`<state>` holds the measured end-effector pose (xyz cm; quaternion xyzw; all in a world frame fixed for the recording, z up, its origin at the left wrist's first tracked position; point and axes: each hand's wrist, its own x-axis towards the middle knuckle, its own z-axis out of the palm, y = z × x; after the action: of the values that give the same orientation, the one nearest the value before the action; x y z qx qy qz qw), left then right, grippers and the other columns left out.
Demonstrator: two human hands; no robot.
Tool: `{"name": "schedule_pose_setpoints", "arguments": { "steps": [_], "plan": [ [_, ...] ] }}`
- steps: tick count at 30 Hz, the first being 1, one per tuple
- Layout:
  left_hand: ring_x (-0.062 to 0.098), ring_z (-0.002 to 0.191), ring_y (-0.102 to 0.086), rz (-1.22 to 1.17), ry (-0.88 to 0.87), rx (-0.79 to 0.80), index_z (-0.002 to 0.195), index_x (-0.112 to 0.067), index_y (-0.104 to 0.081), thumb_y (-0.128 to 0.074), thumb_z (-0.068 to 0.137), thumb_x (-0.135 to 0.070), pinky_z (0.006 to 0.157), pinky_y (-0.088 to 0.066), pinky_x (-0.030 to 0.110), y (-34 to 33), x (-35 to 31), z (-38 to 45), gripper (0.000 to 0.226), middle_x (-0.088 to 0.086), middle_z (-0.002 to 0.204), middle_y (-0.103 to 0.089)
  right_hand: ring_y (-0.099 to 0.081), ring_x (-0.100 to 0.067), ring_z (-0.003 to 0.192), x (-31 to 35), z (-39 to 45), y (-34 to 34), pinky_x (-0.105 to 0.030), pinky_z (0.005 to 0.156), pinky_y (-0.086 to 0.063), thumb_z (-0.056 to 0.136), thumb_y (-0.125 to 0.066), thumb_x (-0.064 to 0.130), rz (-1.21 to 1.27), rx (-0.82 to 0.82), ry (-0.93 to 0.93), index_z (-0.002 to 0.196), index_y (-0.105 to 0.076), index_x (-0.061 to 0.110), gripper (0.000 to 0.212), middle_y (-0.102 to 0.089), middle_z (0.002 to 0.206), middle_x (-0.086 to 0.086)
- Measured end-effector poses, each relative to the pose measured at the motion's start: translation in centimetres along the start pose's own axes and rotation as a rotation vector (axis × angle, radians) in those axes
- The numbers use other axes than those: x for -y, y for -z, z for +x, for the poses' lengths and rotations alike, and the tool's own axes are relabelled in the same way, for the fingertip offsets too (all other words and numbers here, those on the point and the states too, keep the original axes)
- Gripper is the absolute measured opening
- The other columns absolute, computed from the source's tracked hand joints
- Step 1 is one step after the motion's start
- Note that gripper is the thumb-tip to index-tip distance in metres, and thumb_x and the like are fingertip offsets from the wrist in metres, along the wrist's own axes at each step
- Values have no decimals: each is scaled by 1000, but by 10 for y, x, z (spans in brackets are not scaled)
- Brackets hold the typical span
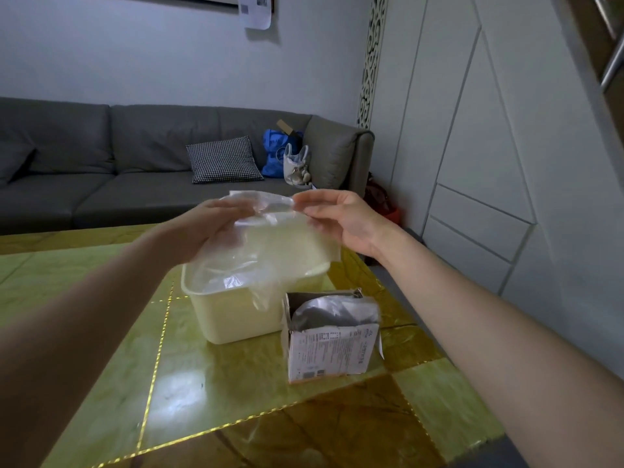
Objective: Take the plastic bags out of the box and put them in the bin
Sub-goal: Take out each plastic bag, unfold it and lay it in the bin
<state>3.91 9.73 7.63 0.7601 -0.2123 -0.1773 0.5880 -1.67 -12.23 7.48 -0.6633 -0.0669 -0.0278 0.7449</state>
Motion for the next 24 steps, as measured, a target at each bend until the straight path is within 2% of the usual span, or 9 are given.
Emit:
{"name": "schedule_pose_setpoints", "arguments": {
  "steps": [2,4,8,10,13,16,19,21,24],
  "plan": [
    [12,46,-45,81,14,-165,98,-17,-69,-62,86,-25,42,-44,16,13,3,9,16,8,59,-52,-61,-5,60,-3,17,-3,-13,54,-48,87,-54,-11,-143,-129,29,99,-68,1,21,-70,79,-1],
    [12,45,-35,228,55,-365,92,-7,-67,-63,87,-20,37,-35,14,26,14,20,15,2,57,-41,-52,-5,52,-13,33,-4,-14,47,-42,88,-52,-12,-278,-246,43,102,-66,-5,22,-67,78,-3],
    [35,88,-55,896,128,-703,106,-3,-65,-54,86,-15,74,-43,34,49,39,36,26,19,96,-60,-46,-5,45,-49,65,-10,-16,42,-39,90,-49,-10,-411,-245,-28,85,-66,6,24,-66,89,-10],
    [40,108,-50,947,-44,-792,116,-7,-60,-54,88,-15,89,-41,41,47,39,40,31,23,116,-53,-48,-9,49,-68,79,-12,-19,45,-39,90,-47,-10,-469,-240,-65,76,-62,12,31,-66,92,-12],
    [32,117,-49,947,-376,-407,126,-13,-56,-64,85,-24,97,-39,39,28,37,48,43,13,129,-52,-45,-12,53,-86,89,-16,-20,48,-38,91,-50,-6,-581,-214,-119,80,-62,9,23,-65,92,-10],
    [26,137,-27,1189,-16,98,145,-29,-25,-65,79,-47,110,-28,45,4,51,56,79,-2,150,-28,-47,-10,56,-95,94,-16,-19,50,-39,92,-52,-1,-777,-102,-218,94,-65,8,16,-63,91,-7],
    [26,140,-23,1361,166,203,147,-30,-13,-62,82,-45,112,-27,44,-9,70,66,83,1,154,-20,-56,-21,89,-90,93,-15,-25,69,-47,94,-51,6,-1167,-2,-231,115,-63,8,24,-57,106,-8],
    [25,139,-26,1356,184,204,147,-29,-15,-59,87,-40,111,-26,41,-14,76,70,76,2,154,-22,-43,-27,117,-74,88,-20,-34,92,-41,94,-54,17,-1509,-32,-61,119,-60,12,26,-46,127,-10],
    [27,138,-27,1411,176,222,147,-27,-15,-54,91,-34,111,-25,39,-16,84,77,69,4,154,-22,-40,-27,121,-58,84,-34,-32,94,-37,89,-63,33,-1561,142,18,127,-55,15,43,-43,134,-7]
  ]
}}
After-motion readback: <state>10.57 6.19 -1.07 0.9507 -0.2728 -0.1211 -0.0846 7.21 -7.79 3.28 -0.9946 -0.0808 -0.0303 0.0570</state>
